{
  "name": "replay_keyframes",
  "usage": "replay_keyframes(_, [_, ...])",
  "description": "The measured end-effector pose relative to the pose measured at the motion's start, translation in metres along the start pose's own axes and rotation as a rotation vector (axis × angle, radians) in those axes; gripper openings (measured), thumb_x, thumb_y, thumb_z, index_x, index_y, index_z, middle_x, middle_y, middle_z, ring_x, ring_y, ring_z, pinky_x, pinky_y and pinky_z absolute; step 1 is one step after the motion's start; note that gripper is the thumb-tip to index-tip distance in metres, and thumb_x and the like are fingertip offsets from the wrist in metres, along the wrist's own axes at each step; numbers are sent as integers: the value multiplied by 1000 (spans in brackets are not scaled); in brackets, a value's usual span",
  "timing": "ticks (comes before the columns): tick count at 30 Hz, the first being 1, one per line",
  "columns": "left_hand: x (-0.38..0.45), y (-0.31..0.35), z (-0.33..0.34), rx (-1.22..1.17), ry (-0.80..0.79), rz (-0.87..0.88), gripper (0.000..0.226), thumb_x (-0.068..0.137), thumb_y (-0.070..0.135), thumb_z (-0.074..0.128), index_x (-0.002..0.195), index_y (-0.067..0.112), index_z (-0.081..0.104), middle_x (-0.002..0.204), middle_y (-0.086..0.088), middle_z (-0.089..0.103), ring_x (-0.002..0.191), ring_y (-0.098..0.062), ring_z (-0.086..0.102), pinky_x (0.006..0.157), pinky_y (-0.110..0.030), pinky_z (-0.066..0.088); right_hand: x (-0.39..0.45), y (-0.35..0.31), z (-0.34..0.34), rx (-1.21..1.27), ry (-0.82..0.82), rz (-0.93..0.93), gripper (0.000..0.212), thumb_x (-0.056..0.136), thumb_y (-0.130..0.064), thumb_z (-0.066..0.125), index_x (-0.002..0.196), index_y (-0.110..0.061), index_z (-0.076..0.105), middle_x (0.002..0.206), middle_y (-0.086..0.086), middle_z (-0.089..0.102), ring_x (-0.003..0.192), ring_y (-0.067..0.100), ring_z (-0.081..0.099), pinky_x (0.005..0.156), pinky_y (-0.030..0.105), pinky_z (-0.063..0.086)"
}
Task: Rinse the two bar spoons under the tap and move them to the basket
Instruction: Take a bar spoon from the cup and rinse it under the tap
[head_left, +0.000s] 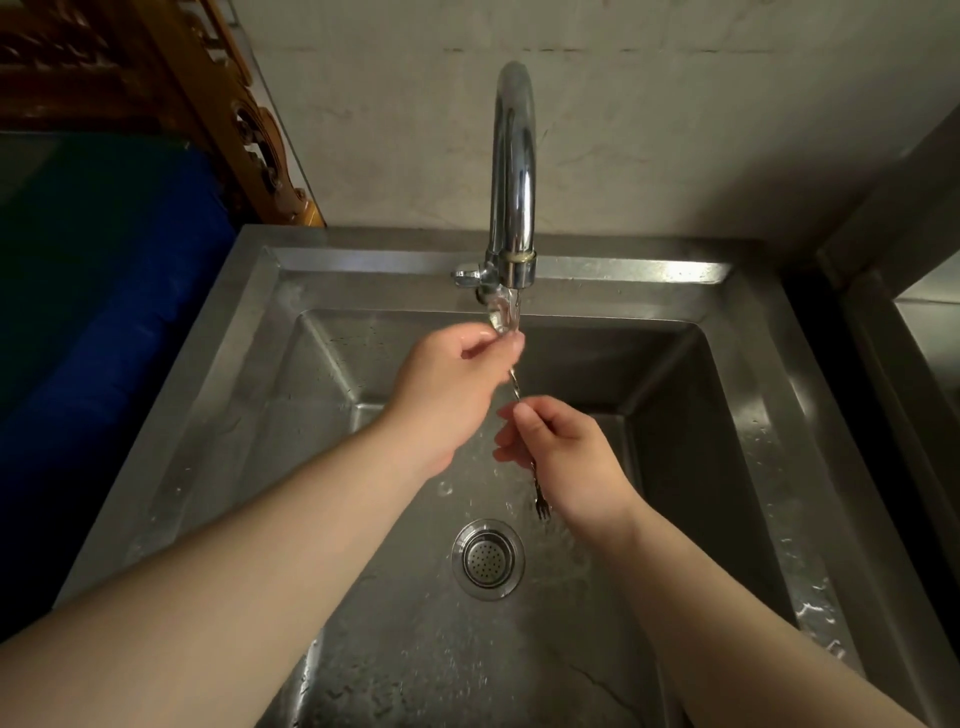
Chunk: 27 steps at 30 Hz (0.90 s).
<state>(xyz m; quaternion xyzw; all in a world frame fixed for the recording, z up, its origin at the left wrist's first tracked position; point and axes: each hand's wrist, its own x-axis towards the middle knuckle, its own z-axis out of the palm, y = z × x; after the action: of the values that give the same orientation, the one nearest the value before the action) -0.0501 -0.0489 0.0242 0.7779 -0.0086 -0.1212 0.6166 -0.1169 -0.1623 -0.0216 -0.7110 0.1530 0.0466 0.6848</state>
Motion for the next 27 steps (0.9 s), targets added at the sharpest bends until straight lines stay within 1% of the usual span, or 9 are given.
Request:
replay_keyframes(2, [-6,-5,5,24,-79,-31,14,88,32,66,82,24,75,68,13,70,65,-4,60,70,-33,52,-1,-1,-1,32,-1,-7,25,102,-15,48,90,-16,69,72,-1,67,67,14,68,62,20,50])
replay_keyframes(3, [-7,-5,5,5,-87,-27,12,89,30,66,82,25,75,70,12,71,64,-3,60,67,-29,52,-1,-1,-2,42,-9,-10,26,102,-16,48,89,-18,70,71,-3,67,67,14,68,60,20,51])
replay_keyframes(9, [3,9,2,-299,117,-28,16,94,16,62,83,21,72,63,12,68,55,0,54,52,-14,43,-5,9,-10,-41,1,33,23,102,-22,50,92,-21,70,76,0,67,64,12,65,61,19,49])
replay_keyframes(12, [-2,5,3,-298,127,-91,9,94,17,64,88,20,71,70,11,70,59,1,60,57,-15,48,0,3,-11,-138,41,-29,22,101,-27,52,90,-26,71,68,-5,65,51,3,55,52,16,45])
replay_keyframes(15, [-8,-1,7,-248,70,-103,10,93,10,63,93,17,70,82,-1,70,63,-4,61,60,-18,49,6,-4,-11,-228,43,-91,23,99,-31,53,88,-25,71,65,-8,63,49,2,51,50,16,43])
replay_keyframes(19, [0,5,-4,-472,236,-163,12,93,9,63,85,15,69,75,2,70,60,-5,62,58,-15,50,6,-4,-25,-282,82,-78,16,95,-33,61,83,-33,72,64,-8,65,54,3,57,54,21,50])
replay_keyframes(22, [4,3,-9,-604,321,-233,13,93,8,63,81,12,67,70,2,70,57,-6,65,59,-16,51,9,-8,-34,-120,180,-49,14,88,-30,71,78,-21,75,57,-11,66,50,-1,58,49,14,45])
replay_keyframes(24, [4,-3,-9,-705,376,-310,14,92,6,64,79,9,66,71,-1,70,56,-7,67,56,-14,53,11,-14,-31,83,181,-22,13,86,-23,74,78,-13,74,61,-6,70,53,3,62,52,17,49])
replay_keyframes(27, [8,-16,-12,-862,438,-490,11,91,4,64,80,6,66,76,-5,70,52,-7,68,48,-13,52,15,-28,-16,347,136,-9,8,85,-13,76,77,-11,72,64,1,70,58,11,66,59,24,55])
